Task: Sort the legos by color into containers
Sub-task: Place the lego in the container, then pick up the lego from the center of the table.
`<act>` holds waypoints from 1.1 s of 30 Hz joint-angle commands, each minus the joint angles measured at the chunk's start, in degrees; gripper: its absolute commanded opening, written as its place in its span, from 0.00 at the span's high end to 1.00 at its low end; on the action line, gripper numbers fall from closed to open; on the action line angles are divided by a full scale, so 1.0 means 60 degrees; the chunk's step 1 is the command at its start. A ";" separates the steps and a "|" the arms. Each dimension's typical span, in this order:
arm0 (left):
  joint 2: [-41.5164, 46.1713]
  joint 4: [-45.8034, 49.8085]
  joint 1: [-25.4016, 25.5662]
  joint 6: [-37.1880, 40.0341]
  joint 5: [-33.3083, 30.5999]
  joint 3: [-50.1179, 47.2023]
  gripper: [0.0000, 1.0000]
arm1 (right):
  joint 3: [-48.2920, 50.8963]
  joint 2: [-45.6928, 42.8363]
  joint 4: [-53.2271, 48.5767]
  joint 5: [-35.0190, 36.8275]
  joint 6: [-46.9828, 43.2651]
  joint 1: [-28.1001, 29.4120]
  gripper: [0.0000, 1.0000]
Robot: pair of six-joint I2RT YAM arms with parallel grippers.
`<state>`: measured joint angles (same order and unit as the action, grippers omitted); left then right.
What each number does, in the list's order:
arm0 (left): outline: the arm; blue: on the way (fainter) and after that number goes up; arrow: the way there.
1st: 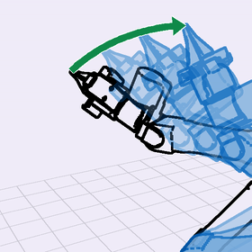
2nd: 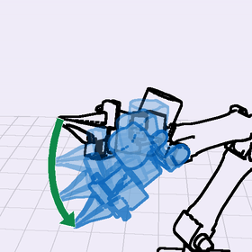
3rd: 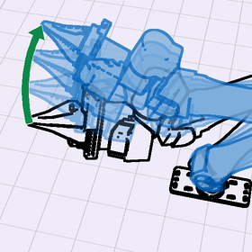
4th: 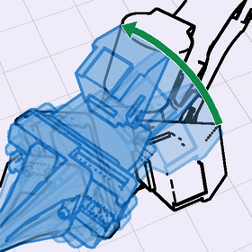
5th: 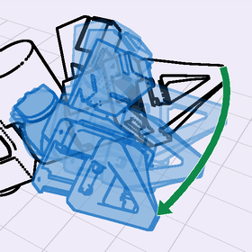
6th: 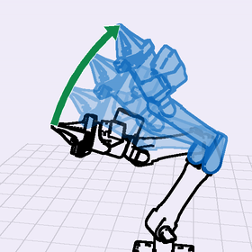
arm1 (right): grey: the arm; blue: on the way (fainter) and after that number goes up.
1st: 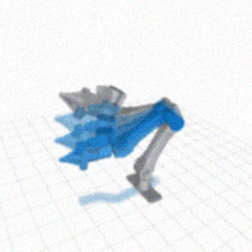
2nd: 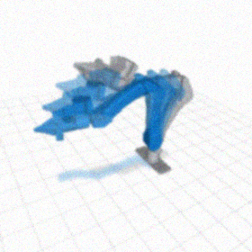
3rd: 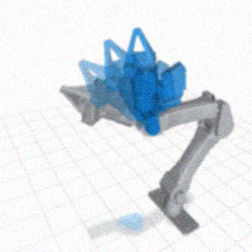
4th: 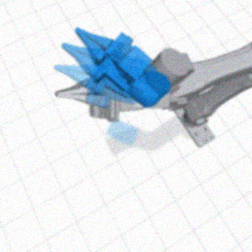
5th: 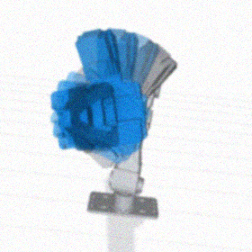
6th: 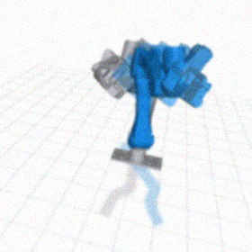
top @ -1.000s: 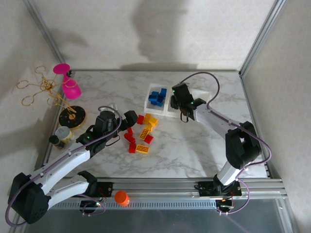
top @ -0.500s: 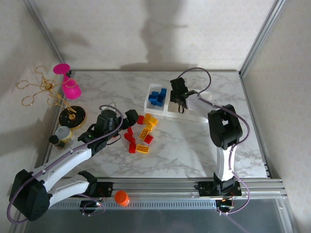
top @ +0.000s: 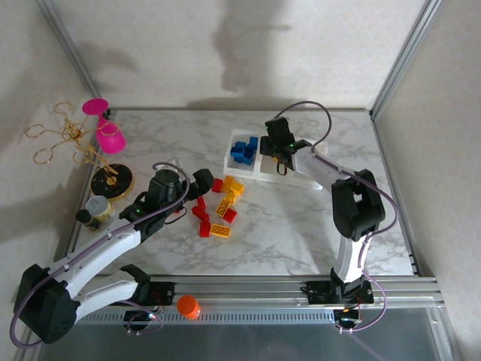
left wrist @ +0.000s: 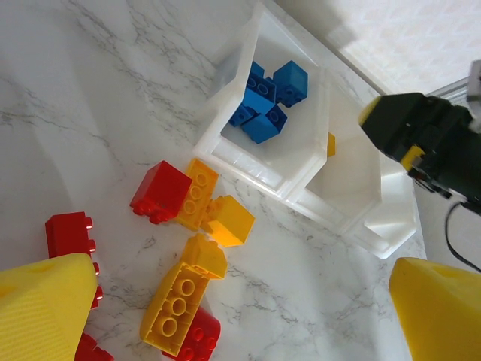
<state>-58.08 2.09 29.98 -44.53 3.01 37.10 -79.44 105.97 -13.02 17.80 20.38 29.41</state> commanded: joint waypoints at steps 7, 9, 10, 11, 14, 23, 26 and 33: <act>0.1031 0.0713 0.0080 0.0154 -0.0687 -0.0091 0.00 | 0.1871 -0.1648 0.0239 -0.0057 0.1209 0.1456 0.31; 0.1270 0.0812 0.0087 0.0086 -0.0802 -0.0285 0.00 | 0.2154 -0.1710 0.0334 -0.0037 0.1597 0.1816 0.30; 0.1368 0.0833 0.0091 0.0049 -0.0860 -0.0393 0.00 | 0.2236 -0.1697 0.0363 -0.0061 0.1815 0.2084 0.29; 0.1477 0.0874 0.0087 -0.0022 -0.0966 -0.0503 0.00 | 0.2316 -0.1656 0.0429 -0.0099 0.2062 0.2257 0.28; 0.1733 0.0899 0.0088 -0.0178 -0.1150 -0.0810 0.00 | 0.2458 -0.1425 0.0739 -0.0045 0.2603 0.2781 0.25; 0.2106 0.1111 0.0086 -0.0427 -0.1468 -0.1151 0.00 | 0.1654 0.0267 0.0875 0.0266 0.3986 0.3300 0.20; 0.2114 0.1192 0.0081 -0.0428 -0.1493 -0.1130 0.00 | 0.1421 0.0682 0.0864 0.0411 0.4139 0.3365 0.19; 0.2224 0.1134 0.0072 -0.0452 -0.1501 -0.1280 0.00 | 0.1035 0.1434 0.0925 0.0435 0.4177 0.3364 0.20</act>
<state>-45.50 8.12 30.06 -46.74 -4.51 30.17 -71.37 112.88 -8.03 18.46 44.18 49.01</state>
